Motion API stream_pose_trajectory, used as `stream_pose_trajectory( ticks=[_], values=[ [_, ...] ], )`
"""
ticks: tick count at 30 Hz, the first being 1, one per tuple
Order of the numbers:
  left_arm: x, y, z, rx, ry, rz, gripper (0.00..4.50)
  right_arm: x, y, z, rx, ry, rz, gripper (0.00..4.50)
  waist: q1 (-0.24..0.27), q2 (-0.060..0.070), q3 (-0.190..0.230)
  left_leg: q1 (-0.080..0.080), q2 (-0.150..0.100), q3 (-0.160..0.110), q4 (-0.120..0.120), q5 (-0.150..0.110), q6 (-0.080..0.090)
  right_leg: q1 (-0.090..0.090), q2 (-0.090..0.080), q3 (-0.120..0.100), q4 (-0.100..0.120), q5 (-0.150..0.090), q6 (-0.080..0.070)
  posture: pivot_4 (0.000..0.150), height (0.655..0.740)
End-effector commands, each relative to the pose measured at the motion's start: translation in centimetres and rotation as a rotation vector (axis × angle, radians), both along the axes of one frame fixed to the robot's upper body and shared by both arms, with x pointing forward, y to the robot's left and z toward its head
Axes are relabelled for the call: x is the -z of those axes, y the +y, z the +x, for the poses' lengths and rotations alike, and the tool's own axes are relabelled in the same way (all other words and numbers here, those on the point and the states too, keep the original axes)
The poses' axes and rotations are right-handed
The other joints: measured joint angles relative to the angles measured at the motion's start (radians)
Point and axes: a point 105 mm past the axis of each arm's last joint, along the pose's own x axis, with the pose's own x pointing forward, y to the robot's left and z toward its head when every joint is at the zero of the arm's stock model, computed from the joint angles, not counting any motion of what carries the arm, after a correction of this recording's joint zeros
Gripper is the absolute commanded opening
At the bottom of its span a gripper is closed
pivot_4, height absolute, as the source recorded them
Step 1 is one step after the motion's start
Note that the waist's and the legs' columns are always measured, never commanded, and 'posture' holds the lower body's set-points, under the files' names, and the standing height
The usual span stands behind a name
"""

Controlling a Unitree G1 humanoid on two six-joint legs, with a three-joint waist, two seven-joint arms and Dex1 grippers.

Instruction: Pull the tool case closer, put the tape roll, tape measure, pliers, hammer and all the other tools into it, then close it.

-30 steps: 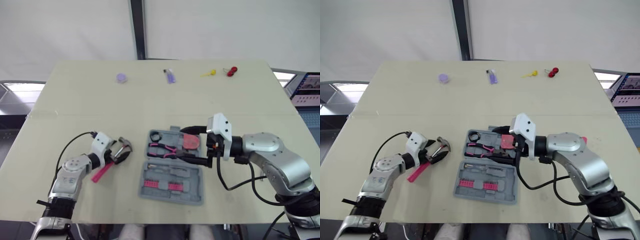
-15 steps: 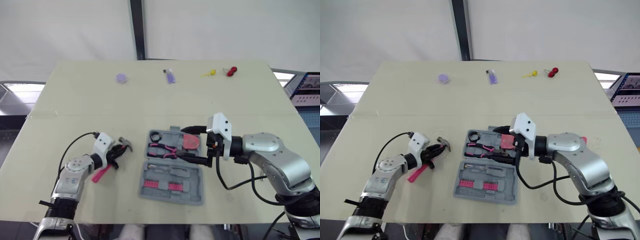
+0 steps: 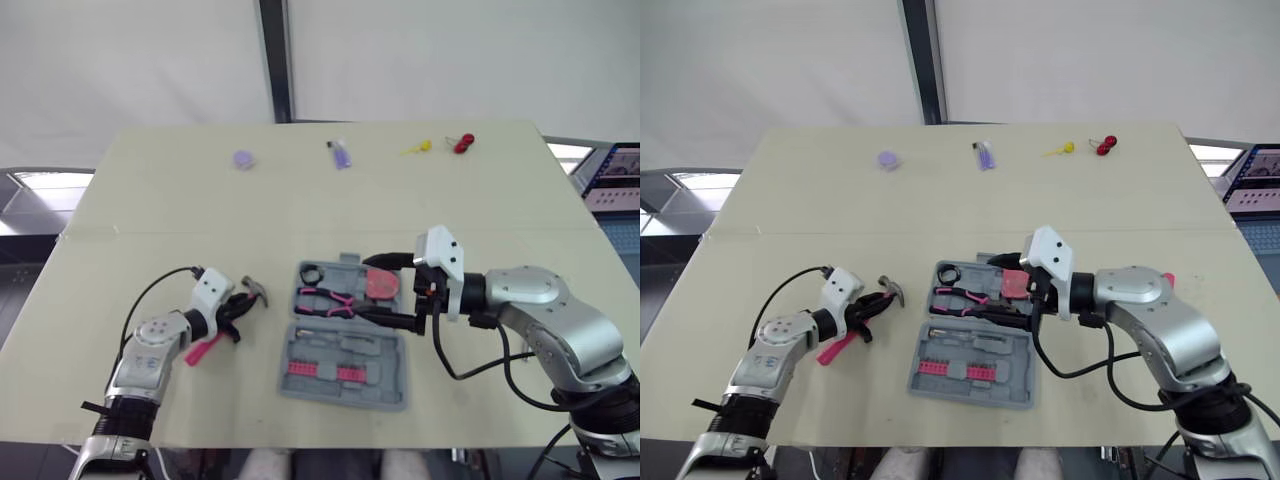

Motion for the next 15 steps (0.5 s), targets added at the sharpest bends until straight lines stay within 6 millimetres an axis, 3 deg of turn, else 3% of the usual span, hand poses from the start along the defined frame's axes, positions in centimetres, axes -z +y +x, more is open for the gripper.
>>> stream_pose_trajectory(
  ticks=[1, 5, 7, 15],
  values=[
    [-2.3, 0.3, -0.1, 0.054, -0.060, 0.044, 0.06, -1.4, 0.1, -0.5, -0.013, -0.060, 0.024, 4.50, -0.003, -0.005, 0.003, -0.001, 0.000, 0.000, 0.000, 0.000, 0.000, -0.001, 0.000, 0.000, 0.000, 0.000, 0.000, 0.150, 0.7400],
    [-5.8, -1.2, -0.8, 0.216, -0.105, 0.092, 0.06, -1.2, -0.3, -0.6, -0.012, -0.053, 0.011, 4.50, -0.005, -0.011, 0.006, -0.008, 0.001, 0.000, 0.001, 0.000, 0.000, -0.007, 0.001, 0.000, 0.000, 0.000, 0.000, 0.150, 0.7400],
    [-6.8, -1.8, -1.2, 0.281, -0.109, 0.114, 0.06, -1.1, -0.7, -0.7, -0.009, -0.050, 0.002, 4.50, -0.005, -0.012, 0.006, -0.016, 0.001, 0.000, 0.003, 0.000, 0.000, -0.015, 0.001, -0.001, 0.001, 0.000, 0.000, 0.150, 0.7400],
    [-10.4, -5.8, -2.2, 0.559, -0.121, 0.184, 0.06, -1.3, -3.2, -1.5, 0.025, -0.038, -0.030, 4.50, -0.002, -0.013, 0.007, -0.017, 0.001, 0.000, 0.005, 0.000, 0.000, -0.016, 0.000, -0.002, 0.003, 0.001, 0.000, 0.150, 0.7400]
  ],
)
